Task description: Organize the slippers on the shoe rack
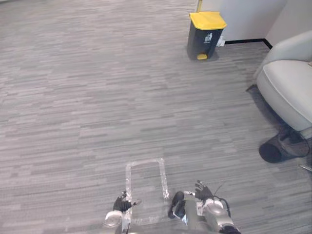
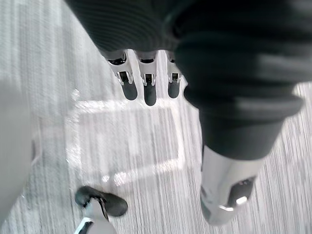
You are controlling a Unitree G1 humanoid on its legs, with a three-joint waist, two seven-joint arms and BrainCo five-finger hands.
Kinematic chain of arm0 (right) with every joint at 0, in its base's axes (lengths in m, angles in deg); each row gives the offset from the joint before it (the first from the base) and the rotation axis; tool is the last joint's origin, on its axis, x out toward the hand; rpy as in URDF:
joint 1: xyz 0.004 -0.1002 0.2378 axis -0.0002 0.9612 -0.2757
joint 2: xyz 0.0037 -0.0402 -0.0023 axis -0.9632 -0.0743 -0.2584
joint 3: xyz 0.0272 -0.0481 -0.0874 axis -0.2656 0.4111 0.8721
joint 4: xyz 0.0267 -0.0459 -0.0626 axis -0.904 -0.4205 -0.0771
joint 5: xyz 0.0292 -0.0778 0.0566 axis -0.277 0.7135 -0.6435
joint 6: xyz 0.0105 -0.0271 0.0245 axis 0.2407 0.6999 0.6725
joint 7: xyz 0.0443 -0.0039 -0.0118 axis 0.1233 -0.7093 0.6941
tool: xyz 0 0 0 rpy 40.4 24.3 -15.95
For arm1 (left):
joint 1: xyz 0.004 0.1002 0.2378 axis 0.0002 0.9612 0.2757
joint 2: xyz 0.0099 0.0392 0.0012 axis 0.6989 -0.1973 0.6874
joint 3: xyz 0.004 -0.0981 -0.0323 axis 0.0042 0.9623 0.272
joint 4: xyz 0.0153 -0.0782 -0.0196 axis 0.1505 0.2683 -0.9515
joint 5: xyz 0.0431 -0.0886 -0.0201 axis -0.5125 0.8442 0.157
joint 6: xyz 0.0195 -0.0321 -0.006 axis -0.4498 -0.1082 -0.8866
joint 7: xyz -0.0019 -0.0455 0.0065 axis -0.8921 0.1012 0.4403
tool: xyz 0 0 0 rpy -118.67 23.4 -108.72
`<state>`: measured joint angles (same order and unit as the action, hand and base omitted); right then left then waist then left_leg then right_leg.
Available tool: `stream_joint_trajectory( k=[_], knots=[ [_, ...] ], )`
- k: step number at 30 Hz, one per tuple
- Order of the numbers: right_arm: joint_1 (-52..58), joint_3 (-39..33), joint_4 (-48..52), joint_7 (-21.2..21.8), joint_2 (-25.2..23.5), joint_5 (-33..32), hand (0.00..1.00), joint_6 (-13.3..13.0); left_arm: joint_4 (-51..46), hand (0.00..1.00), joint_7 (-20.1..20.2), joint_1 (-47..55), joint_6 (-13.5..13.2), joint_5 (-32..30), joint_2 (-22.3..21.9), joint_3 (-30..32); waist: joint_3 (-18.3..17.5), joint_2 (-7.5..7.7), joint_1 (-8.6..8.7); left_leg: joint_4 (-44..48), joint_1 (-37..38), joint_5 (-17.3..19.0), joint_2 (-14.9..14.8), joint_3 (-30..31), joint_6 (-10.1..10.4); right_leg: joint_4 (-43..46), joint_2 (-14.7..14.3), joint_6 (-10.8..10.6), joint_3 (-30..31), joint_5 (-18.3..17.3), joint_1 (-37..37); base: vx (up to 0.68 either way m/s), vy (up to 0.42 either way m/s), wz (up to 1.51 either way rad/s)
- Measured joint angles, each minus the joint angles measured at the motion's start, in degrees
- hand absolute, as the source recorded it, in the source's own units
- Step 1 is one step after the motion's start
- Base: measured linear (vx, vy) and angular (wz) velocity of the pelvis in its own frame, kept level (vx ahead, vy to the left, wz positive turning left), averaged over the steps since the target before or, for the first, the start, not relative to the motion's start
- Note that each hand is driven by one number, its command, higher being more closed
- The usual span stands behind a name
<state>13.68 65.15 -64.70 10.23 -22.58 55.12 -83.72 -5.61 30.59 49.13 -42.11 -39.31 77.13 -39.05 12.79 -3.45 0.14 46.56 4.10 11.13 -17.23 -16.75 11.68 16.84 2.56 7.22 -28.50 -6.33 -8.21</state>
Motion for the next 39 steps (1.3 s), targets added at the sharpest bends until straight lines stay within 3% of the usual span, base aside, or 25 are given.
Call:
stream_joint_trajectory(
  k=[1, 2, 3, 5, 6, 8, 9, 10, 12, 15, 18, 20, 22, 23, 25, 27, 28, 30, 31, 34, 35, 37, 39],
  knots=[
    [0.6, -0.1, 0.0, -0.3, 0.0, -0.1, 0.0, 0.2, 0.0, 0.0, 0.0, 0.0, -0.2, 0.0, 0.1, 0.4, 0.0, 0.11, -0.15, 5.0, -2.4, 3.7, -0.3, -0.4, -0.4, -2.7, -1.7, 0.3, 3.1, -0.2, 3.0, 0.32, 0.063, -1.01],
    [0.9, -0.1, -0.2, -0.8, 0.0, -0.1, 0.0, 0.2, -0.2, 0.0, 0.0, 0.0, -0.3, 0.0, 0.4, 0.6, 0.2, 0.5, -0.17, 4.6, -4.3, 6.5, 0.5, -1.3, -2.2, -4.3, -2.1, -0.2, 5.8, 0.2, 5.4, 0.3, 0.087, -1.09],
    [0.9, -0.1, -0.3, -0.8, 0.0, -0.1, 0.0, 0.3, -0.4, 0.0, 0.0, 0.0, -0.3, 0.0, 0.5, 0.6, 0.3, 0.69, -0.19, 3.6, -4.8, 7.2, 1.0, -1.5, -2.7, -4.7, -2.1, -0.4, 7.1, 0.3, 6.1, 0.25, 0.143, -1.28],
    [0.4, 0.0, -1.5, -0.9, -0.1, 0.0, 0.0, 0.3, -1.0, 0.0, 0.0, 0.8, -0.4, 0.1, 1.0, 1.2, 0.2, 1.25, -0.94, -7.9, -8.3, 9.7, 4.5, 1.6, -5.3, -6.1, -2.3, -1.7, 15.7, 0.7, 7.6, 0.21, 0.235, -1.59],
    [0.4, 0.0, -1.6, -0.9, -0.1, 0.0, 0.0, 0.3, -1.2, 0.0, 0.0, 0.9, -0.4, 0.1, 1.0, 1.3, 0.3, 1.42, -1.18, -10.2, -8.7, 9.7, 5.3, 3.2, -5.4, -6.1, -2.3, -1.9, 17.2, 0.6, 7.7, 0.19, 0.328, -1.86],
    [0.9, 0.6, -1.6, -1.0, 0.5, 0.5, 0.0, 0.2, -1.8, 0.0, -0.1, 2.5, -0.5, 0.8, 0.3, 3.4, 0.0, 0.18, -1.73, -24.1, -9.5, 7.5, 9.3, 18.3, -4.8, -5.6, -2.9, -4.8, 26.0, -0.5, 7.5, 0.14, 0.348, -1.98],
    [1.1, 0.8, -1.6, -1.0, 0.7, 0.6, 0.0, 0.2, -1.8, 0.0, -0.1, 2.5, -0.5, 1.2, -0.1, 3.4, 0.0, -0.16, -1.93, -24.5, -9.1, 5.7, 9.4, 19.0, -3.2, -5.3, -3.2, -5.4, 27.0, -0.7, 7.5, 0.13, 0.335, -1.95],
    [1.0, 2.1, -1.6, -1.0, 1.6, 0.6, 0.0, 0.2, -1.6, 0.0, -0.2, 2.7, -0.3, 1.8, -0.4, 3.4, -0.9, -1.51, -2.55, -25.1, -7.2, 3.6, 11.2, 19.5, -5.0, -5.0, -2.9, -6.8, 29.0, -0.2, 7.8, 0.17, 0.346, -1.53],
    [1.5, 3.5, -1.4, -0.9, 1.2, 0.6, 0.0, 0.0, -1.7, 0.0, -0.1, 2.6, -0.3, 2.0, 0.4, 3.1, -1.3, 1.01, -2.11, -25.2, -5.5, 4.9, 12.8, 16.7, -6.7, -6.0, -0.6, -9.8, 29.3, 1.5, 8.5, 0.22, 0.352, -1.18],
    [3.0, 3.3, -1.6, -0.9, 0.5, 0.6, 0.0, 0.2, -1.3, 0.0, -0.1, 2.9, -0.2, 2.5, 1.3, 3.3, -2.5, 2.82, -2.15, -25.6, -3.7, 4.8, 14.0, 13.8, -7.7, -7.8, 0.5, -10.5, 30.6, 2.2, 8.4, 0.19, 0.205, -0.53],
    [3.0, 3.2, -1.7, -0.9, 0.5, 0.6, 0.0, 0.2, -0.3, 0.0, -0.1, 2.4, -0.1, 2.6, 1.1, 3.2, -2.8, 3.23, -2.08, -27.4, -0.7, 4.8, 14.9, 10.5, -7.8, -6.8, 1.3, -10.9, 32.8, 2.3, 8.0, 0.2, 0.146, -0.67],
    [2.9, 3.2, -1.7, -0.8, 0.6, 0.6, 0.0, 0.1, 0.1, 0.0, 0.0, 2.2, -0.1, 2.6, 0.8, 3.1, -2.9, 2.91, -2.1, -28.7, 0.9, 4.8, 14.8, 8.0, -7.8, -4.9, 1.5, -11.0, 31.6, 2.3, 6.5, 0.16, 0.089, -1.02],
    [1.7, 3.4, -1.8, -0.6, 0.5, 0.7, 0.0, 0.2, 0.3, 0.0, 0.0, 2.2, 0.1, 2.6, 0.7, 2.4, -2.8, 2.45, -1.95, -31.0, 3.6, 4.5, 15.2, 1.7, -8.2, 2.9, 4.9, -8.2, 15.2, 0.7, 2.4, 0.09, 0.043, -1.15],
    [1.7, 3.4, -1.8, -0.6, 0.6, 0.7, 0.0, 0.2, 0.3, 0.0, 0.0, 2.2, 0.1, 2.6, 0.7, 2.2, -2.9, 2.51, -1.9, -31.2, 3.9, 4.5, 15.4, 1.2, -8.3, 3.8, 5.6, -7.5, 12.3, 0.3, 2.0, 0.04, 0.026, -0.71],
    [1.8, 3.3, -2.3, -0.3, 0.9, 0.7, 0.0, 0.1, 0.8, 0.0, 0.0, 2.2, 0.2, 2.7, 0.5, 2.1, -2.9, 2.57, -1.69, -32.4, 6.0, 4.1, 16.9, -0.3, -9.0, 7.1, 9.0, -4.7, -1.0, -1.4, 1.9, 0.08, 0.022, -0.93],
    [1.7, 2.8, -2.3, -0.1, 1.1, 1.1, 0.0, 0.1, 1.1, 0.0, 0.1, 2.2, 0.2, 2.8, 0.3, 1.9, -3.1, 2.2, -1.7, -33.7, 7.2, 4.1, 16.9, -0.9, -9.0, 8.1, 9.7, -4.1, -4.9, -2.7, 2.0, 0.09, 0.002, -0.62],
    [1.7, 2.5, -2.4, 0.1, 1.0, 2.0, 0.0, 0.1, 1.1, 0.0, 0.2, 2.2, 0.1, 2.8, 0.9, 1.1, -3.1, 2.76, -1.64, -34.7, 8.3, 4.4, 17.3, -2.0, -9.6, 9.3, 10.4, -3.4, -8.1, -3.9, 1.9, 0.11, -0.01, -0.39],
    [1.7, 2.1, -2.9, 0.3, 1.3, 2.8, 0.0, 0.1, 1.1, 0.0, 0.4, 2.1, 0.2, 2.8, 0.8, 1.0, -3.2, 2.76, -1.81, -34.7, 8.4, 4.4, 17.2, -3.1, -9.6, 7.4, 9.1, -3.0, -7.9, -4.0, 1.9, 0.1, -0.031, -0.4],
    [1.3, 2.1, -3.7, 0.3, 1.5, 2.8, 0.0, 0.1, 0.9, 0.0, 0.7, 2.0, 0.2, 2.7, 0.8, 0.9, -3.2, 2.43, -2.15, -32.4, 6.9, 4.4, 16.1, -3.4, -9.6, 4.4, 7.0, -3.4, -6.4, -3.4, 2.0, 0.01, -0.084, -0.46],
    [1.4, 2.1, -4.3, 0.3, 2.2, 2.8, 0.0, 0.2, -0.1, 0.0, 1.6, 2.0, 0.1, 2.8, 0.8, 1.0, -3.1, 1.67, -3.03, -18.7, 0.1, 4.4, 12.4, -4.5, -9.5, -2.8, 3.1, -2.7, -2.7, -0.8, 2.9, -0.01, -0.07, -0.61],
    [1.3, 2.1, -4.3, 0.2, 2.7, 2.8, 0.0, 0.2, -0.4, 0.0, 1.6, 2.0, -0.1, 2.8, 0.6, 0.9, -2.4, 0.61, -3.4, -11.2, -3.1, 5.3, 10.7, -3.1, -9.2, -5.2, 1.5, -2.1, -0.2, 0.4, 4.3, 0.02, -0.017, -0.83],
    [1.3, 1.5, -5.1, -0.1, 3.7, 2.7, 0.0, 0.2, -0.4, 0.0, 1.6, 2.0, -0.3, 2.9, -0.2, 1.0, -1.8, -0.65, -3.63, -10.6, -4.6, 8.0, 11.3, 3.5, -8.3, -6.3, -0.3, -2.6, 4.6, 0.7, 5.3, 0.03, 0.027, -1.31],
    [1.8, 0.6, -5.6, -0.4, 4.0, 2.7, 0.0, 0.2, 0.0, 0.0, 1.6, 2.0, -0.3, 2.9, -0.2, 1.0, -1.8, -0.7, -3.51, -13.8, -5.3, 8.5, 12.0, 9.4, -7.9, -7.3, -0.9, -3.4, 7.7, 1.1, 6.3, 0.02, 0.034, -1.1]
  ],
)
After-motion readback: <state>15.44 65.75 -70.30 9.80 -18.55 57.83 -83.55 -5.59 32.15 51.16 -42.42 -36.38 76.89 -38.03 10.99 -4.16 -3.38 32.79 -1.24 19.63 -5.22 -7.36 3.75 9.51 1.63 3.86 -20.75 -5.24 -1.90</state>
